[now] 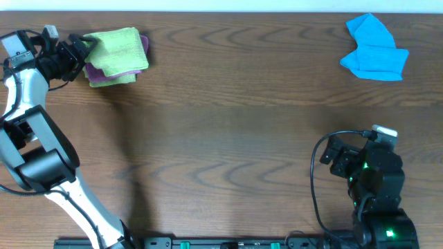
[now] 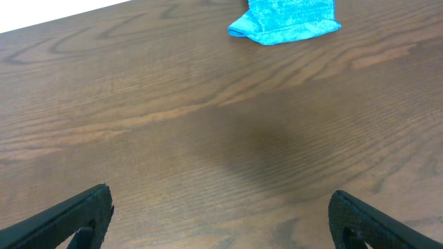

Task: Fold the cloth

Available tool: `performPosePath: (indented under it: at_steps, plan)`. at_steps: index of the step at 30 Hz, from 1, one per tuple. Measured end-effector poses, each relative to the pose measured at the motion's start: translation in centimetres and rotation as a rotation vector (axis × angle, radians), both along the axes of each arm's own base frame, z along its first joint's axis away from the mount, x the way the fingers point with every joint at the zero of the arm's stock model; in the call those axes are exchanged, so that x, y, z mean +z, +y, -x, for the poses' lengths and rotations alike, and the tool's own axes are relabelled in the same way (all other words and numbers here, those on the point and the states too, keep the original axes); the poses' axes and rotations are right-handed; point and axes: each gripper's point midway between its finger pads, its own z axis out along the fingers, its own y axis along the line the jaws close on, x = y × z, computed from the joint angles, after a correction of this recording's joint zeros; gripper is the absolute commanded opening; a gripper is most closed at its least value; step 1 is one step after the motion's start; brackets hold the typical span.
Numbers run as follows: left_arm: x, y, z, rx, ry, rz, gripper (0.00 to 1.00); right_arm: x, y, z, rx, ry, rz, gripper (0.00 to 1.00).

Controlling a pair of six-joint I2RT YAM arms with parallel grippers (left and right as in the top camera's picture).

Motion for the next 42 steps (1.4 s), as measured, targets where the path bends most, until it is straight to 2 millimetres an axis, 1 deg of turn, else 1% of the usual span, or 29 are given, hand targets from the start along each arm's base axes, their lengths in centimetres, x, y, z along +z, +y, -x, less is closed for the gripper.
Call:
performPosePath:
  at_steps: [3,5,7,8,9,11,12,13,15,16,18,19,22,25,26,27,29,30,31,32,34,37,40,42]
  plan:
    - [-0.5,0.1,0.9,0.011,0.050,0.028,0.95,0.0,0.0,0.0,0.000,0.000,0.000,0.99]
    - [-0.2,0.8,2.0,0.029,0.078,0.034,0.95,0.0,0.0,0.0,0.000,0.000,0.000,0.99]
    - [1.5,2.0,3.8,0.049,0.095,0.019,0.95,0.1,0.0,0.0,0.001,-0.003,0.000,0.99]
    - [2.7,2.7,4.9,0.062,0.099,-0.002,0.95,0.1,0.0,-0.1,0.001,-0.005,0.001,0.99]
    - [4.2,3.3,6.0,0.075,0.097,-0.032,0.95,0.2,0.0,-0.1,0.002,-0.008,0.003,0.99]
    - [11.3,5.0,9.8,0.113,0.018,-0.182,0.95,0.7,0.0,-0.5,0.014,-0.029,0.021,0.99]
    - [14.5,4.7,11.7,0.113,-0.022,-0.248,0.95,0.9,0.0,-0.6,0.019,-0.040,0.028,0.99]
    - [16.8,4.0,12.8,0.103,-0.061,-0.293,0.95,1.0,0.0,-0.7,0.022,-0.044,0.034,0.99]
    - [20.4,2.2,15.2,0.083,-0.117,-0.372,0.95,1.1,0.0,-0.7,0.026,-0.045,0.043,0.99]
    - [21.9,1.3,16.1,0.075,-0.146,-0.402,0.95,1.1,0.0,-0.8,0.027,-0.046,0.044,0.99]
    - [24.2,-0.3,18.1,0.061,-0.195,-0.456,0.95,1.2,-0.1,-0.8,0.027,-0.048,0.050,0.99]
    - [24.9,-1.2,19.3,0.053,-0.215,-0.477,0.95,1.2,-0.2,-0.8,0.019,-0.050,0.056,0.99]
    - [25.8,-4.1,22.2,0.021,-0.272,-0.502,0.95,1.5,-1.4,-0.7,-0.038,-0.055,0.096,0.99]
    - [25.0,-7.6,24.3,-0.052,-0.315,-0.461,0.95,2.1,-3.2,-0.3,-0.131,-0.068,0.155,0.99]
    - [24.5,-8.5,24.7,-0.073,-0.318,-0.445,0.95,2.4,-3.7,-0.2,-0.156,-0.074,0.172,0.99]
    - [23.7,-9.7,25.1,-0.104,-0.322,-0.426,0.95,2.7,-4.2,0.1,-0.184,-0.080,0.193,0.99]
    - [21.6,-11.3,26.1,-0.142,-0.299,-0.388,0.96,3.3,-4.9,0.5,-0.219,-0.097,0.220,0.99]
    - [20.7,-11.8,26.7,-0.148,-0.282,-0.375,0.95,3.7,-5.2,0.7,-0.233,-0.110,0.228,0.99]
    - [19.6,-12.3,27.7,-0.145,-0.253,-0.366,0.95,4.0,-5.4,0.9,-0.246,-0.124,0.234,0.99]
    - [19.0,-12.7,28.8,-0.136,-0.232,-0.372,0.95,4.5,-5.5,1.1,-0.255,-0.141,0.237,0.99]
    - [19.0,-13.5,30.8,-0.114,-0.229,-0.410,0.95,5.5,-5.7,1.5,-0.269,-0.188,0.237,0.99]
    - [20.6,-14.9,34.0,-0.079,-0.308,-0.507,0.95,7.7,-5.7,2.5,-0.268,-0.270,0.246,0.99]
    - [21.4,-16.5,37.0,-0.057,-0.368,-0.571,0.95,10.3,-5.0,3.8,-0.216,-0.375,0.244,0.99]
    - [21.2,-17.5,38.7,-0.050,-0.384,-0.592,0.95,11.9,-4.5,4.9,-0.188,-0.447,0.241,0.99]
